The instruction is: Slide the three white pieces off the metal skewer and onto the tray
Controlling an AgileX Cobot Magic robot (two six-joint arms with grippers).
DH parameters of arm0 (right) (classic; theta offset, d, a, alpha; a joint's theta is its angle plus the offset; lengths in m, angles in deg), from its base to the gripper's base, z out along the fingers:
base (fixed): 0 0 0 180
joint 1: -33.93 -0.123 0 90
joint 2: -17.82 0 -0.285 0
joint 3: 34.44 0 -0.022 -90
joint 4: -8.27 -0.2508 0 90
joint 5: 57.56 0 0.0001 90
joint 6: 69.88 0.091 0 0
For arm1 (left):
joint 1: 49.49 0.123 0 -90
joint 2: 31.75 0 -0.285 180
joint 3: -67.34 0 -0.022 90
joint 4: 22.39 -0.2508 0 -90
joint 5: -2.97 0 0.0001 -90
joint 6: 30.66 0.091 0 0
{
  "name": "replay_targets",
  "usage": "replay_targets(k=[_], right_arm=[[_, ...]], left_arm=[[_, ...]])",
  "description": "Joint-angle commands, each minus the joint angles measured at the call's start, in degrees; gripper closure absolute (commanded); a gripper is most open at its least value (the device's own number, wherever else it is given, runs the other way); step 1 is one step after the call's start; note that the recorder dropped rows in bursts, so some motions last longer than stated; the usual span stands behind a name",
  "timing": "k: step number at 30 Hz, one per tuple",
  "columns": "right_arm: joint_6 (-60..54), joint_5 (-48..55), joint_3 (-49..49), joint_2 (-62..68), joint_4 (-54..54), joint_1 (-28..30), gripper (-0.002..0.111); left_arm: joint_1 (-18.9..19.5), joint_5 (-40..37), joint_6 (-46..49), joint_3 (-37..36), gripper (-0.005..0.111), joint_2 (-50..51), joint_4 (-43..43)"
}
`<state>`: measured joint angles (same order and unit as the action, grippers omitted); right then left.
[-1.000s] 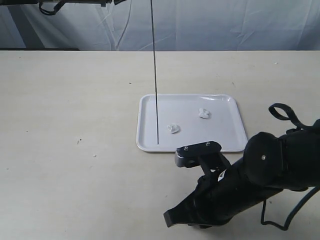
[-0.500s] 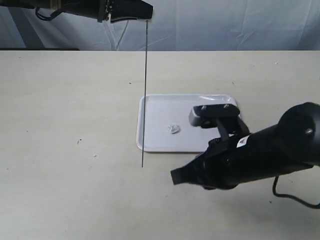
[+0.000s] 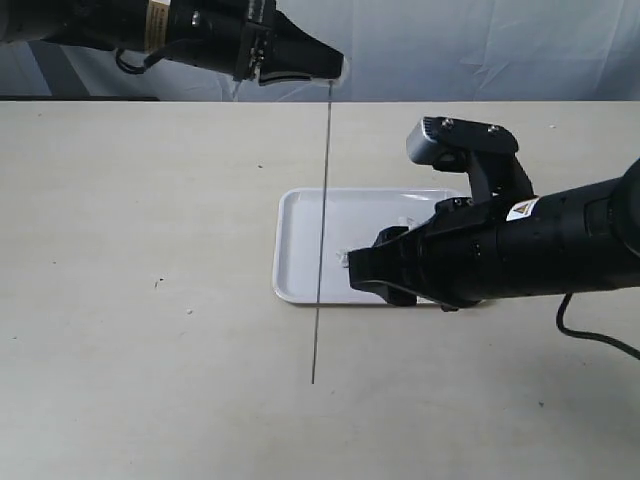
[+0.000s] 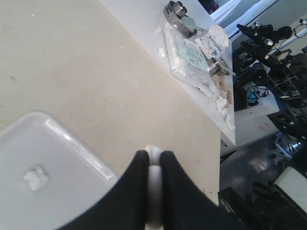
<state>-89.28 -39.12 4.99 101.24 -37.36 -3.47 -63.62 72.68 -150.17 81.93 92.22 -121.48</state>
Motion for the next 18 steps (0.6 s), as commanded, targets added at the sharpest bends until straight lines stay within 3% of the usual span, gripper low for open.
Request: replay_targets(k=[1,18], right_arm=[[0.0,-1.3,-0.9,-0.2,0.1,0.3,0.060],[-0.1,-9.6,-0.9,6.1,0.8,0.3,0.060]], left_arm=[[-2.3,0.2,-0.3,-0.1,0.106,-0.2,2.7],[-6.8,0.2,-0.3,-0.1,0.106,-0.5,9.3]])
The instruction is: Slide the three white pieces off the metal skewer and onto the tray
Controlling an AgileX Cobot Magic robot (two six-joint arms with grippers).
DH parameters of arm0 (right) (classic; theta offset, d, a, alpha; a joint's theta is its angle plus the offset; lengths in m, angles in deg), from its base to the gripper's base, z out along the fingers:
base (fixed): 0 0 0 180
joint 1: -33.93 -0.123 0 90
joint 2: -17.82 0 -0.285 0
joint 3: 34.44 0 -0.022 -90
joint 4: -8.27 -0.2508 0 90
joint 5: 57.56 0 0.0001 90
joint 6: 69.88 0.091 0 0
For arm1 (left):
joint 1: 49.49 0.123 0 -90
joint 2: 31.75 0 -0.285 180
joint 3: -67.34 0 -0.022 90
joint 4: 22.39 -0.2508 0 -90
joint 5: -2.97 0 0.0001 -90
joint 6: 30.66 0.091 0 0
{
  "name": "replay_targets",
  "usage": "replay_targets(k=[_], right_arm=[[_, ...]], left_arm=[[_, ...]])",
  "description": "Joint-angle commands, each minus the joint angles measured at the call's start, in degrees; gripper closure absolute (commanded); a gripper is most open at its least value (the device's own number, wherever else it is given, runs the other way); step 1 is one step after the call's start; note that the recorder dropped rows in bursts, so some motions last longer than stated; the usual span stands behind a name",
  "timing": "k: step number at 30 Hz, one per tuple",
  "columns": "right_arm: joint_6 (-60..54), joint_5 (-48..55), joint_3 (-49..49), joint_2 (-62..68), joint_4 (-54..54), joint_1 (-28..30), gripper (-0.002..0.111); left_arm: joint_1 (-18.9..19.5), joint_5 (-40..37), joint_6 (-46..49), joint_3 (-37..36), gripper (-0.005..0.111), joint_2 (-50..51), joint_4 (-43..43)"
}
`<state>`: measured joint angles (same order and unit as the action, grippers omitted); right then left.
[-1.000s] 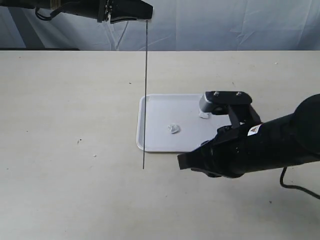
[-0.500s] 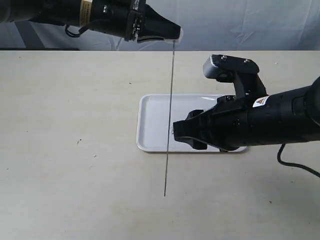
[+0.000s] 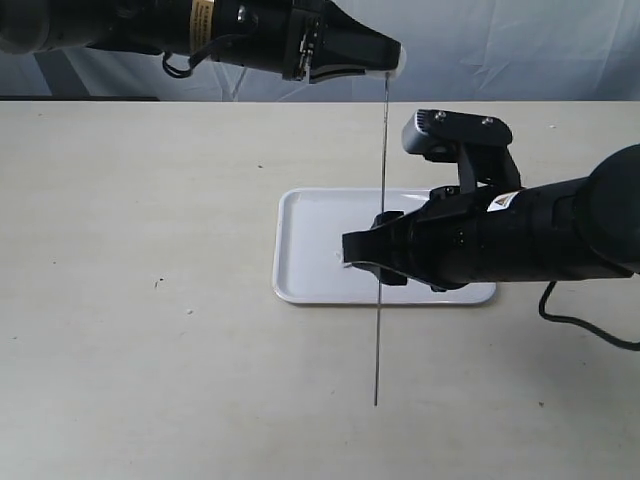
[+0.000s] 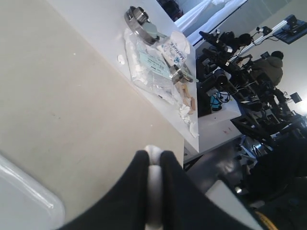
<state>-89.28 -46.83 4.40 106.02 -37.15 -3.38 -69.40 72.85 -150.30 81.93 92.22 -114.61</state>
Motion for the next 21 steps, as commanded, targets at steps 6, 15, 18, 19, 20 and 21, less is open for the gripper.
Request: replay_targets(k=[6,15,18,19,20,21], right_arm=[[-0.1,-2.0,-0.3,2.0,0.1,0.2,0.081],[-0.1,-2.4,-0.3,2.0,-0.1,0.2,0.108],[-0.1,-2.4,-0.3,2.0,-0.1,0.2,0.108],[-0.1,-2.3,-0.3,2.0,-0.1,0.2,0.108],[-0.2,-1.9,-0.3,2.0,0.0,0.2,0.108],[-0.2,-1.7,-0.3,2.0,0.0,0.2,0.108]], left_arm=[[-1.3,0.1,-0.1,-0.1,0.106,-0.5,3.0],[-1.2,0.1,0.0,-0.1,0.106,-0.5,3.0],[-1.2,0.1,0.1,-0.1,0.106,-0.5,2.9],[-1.2,0.1,0.1,-0.1,0.106,-0.5,2.7],[-1.2,0.1,0.1,-0.1,0.106,-0.5,2.6],[-1.2,0.1,0.1,-0.1,0.106,-0.5,2.2]])
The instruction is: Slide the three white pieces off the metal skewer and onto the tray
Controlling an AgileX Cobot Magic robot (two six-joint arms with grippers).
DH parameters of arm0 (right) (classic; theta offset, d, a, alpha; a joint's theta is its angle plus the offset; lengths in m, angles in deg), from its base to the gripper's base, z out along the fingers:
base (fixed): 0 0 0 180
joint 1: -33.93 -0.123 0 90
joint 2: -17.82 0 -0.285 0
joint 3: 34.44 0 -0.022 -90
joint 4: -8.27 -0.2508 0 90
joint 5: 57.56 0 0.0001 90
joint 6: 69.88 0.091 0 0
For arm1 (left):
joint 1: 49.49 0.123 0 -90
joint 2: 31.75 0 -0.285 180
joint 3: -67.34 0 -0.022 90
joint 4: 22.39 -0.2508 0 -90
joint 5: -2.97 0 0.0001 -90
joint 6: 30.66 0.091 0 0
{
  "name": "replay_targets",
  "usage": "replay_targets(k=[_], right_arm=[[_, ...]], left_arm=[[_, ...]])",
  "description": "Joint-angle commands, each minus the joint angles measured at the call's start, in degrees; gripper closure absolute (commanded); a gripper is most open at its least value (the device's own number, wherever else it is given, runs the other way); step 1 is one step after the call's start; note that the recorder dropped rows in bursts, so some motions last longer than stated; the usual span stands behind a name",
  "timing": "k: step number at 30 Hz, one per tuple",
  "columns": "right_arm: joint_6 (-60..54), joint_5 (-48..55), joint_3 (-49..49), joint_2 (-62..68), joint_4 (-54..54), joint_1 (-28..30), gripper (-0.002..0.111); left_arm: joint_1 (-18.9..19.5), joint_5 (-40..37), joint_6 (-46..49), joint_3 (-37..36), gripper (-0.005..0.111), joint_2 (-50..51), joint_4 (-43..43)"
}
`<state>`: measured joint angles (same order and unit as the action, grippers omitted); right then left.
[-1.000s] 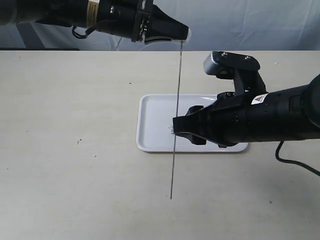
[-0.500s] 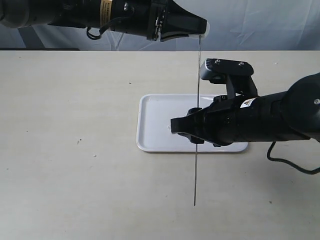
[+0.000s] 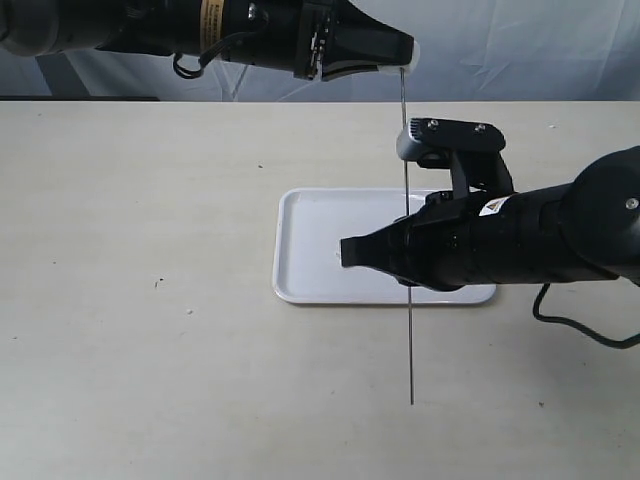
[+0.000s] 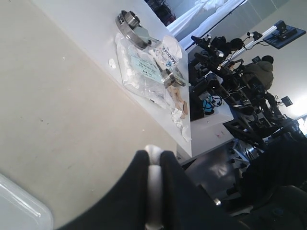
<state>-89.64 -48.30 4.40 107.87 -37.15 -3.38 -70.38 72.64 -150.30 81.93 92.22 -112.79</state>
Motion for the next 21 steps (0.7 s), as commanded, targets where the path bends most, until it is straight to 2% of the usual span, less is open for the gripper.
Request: replay_targets(k=[1,5,10,12,15,21], right_arm=[[0.1,0.0,-0.3,0.1,0.0,0.2,0.108],[0.1,0.0,-0.3,0.1,0.0,0.2,0.104],[0.1,-0.1,-0.3,0.1,-0.1,0.2,0.079],[0.1,0.0,-0.3,0.1,-0.3,0.2,0.072],[0.1,0.0,-0.3,0.1,-0.3,0.2,0.074],[0.1,0.1,-0.3,0.1,-1.9,0.2,0.092]], left_arm=[[-0.2,0.3,0.1,-0.1,0.106,-0.5,0.0],[-0.2,0.2,-0.2,-0.1,0.106,-0.5,-4.0],[-0.1,-0.2,-0.2,-0.1,0.106,-0.5,-3.5],[0.2,-0.4,-0.2,-0.1,0.106,-0.5,-3.4],[0.8,-0.1,-0.2,-0.1,0.106,-0.5,-2.0],[0.9,-0.2,-0.2,-0.1,0.106,-0.5,-1.9]])
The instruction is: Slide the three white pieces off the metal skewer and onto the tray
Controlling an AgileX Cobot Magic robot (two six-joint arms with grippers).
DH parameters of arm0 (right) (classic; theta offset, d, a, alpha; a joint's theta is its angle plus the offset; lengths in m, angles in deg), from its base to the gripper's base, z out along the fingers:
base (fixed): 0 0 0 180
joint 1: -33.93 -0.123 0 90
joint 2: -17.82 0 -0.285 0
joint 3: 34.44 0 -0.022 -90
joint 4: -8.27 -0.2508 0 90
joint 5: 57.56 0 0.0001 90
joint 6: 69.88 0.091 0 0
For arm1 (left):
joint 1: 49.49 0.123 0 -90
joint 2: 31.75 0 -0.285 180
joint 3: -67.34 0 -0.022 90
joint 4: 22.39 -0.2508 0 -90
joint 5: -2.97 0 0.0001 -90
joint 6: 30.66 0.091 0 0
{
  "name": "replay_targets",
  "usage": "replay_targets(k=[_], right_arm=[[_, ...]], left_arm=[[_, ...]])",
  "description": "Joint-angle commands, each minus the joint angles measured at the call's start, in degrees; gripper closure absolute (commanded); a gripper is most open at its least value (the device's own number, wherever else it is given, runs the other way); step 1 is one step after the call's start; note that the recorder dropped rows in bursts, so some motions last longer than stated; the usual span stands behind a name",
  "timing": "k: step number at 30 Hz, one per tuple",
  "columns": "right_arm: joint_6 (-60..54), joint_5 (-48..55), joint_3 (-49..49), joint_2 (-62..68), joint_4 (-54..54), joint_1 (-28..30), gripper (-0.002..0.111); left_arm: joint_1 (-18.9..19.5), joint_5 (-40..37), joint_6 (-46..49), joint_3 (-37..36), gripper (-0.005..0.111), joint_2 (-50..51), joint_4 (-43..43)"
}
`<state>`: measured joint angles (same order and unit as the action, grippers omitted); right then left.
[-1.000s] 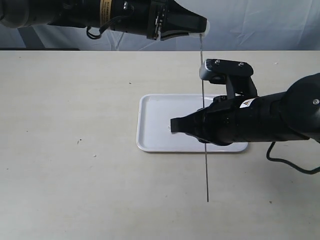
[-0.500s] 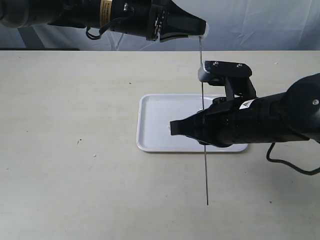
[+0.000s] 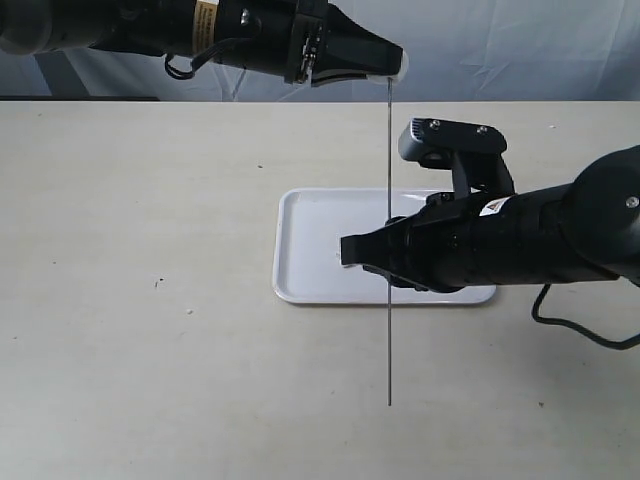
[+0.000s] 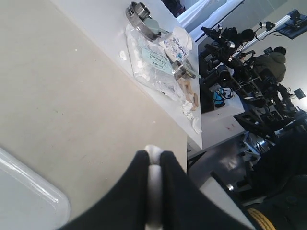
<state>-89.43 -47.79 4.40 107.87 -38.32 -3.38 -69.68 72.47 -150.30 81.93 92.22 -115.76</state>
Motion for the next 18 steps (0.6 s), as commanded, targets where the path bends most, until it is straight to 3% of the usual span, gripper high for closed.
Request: replay_targets(k=[1,4,18], right_arm=[[-0.1,-0.1,-0.3,0.1,-0.8,0.2,0.096],[-0.1,0.8,-0.3,0.1,-0.8,0.2,0.102],[0.1,1.2,-0.3,0.1,-0.8,0.2,0.102]], left_arm=[[0.2,-0.2,-0.2,-0.1,0.106,-0.5,1.1],[0.3,-1.3,0.0,-0.1,0.106,-0.5,0.8],[0.7,-3.1,0.1,-0.1,0.106,-0.5,-0.9]])
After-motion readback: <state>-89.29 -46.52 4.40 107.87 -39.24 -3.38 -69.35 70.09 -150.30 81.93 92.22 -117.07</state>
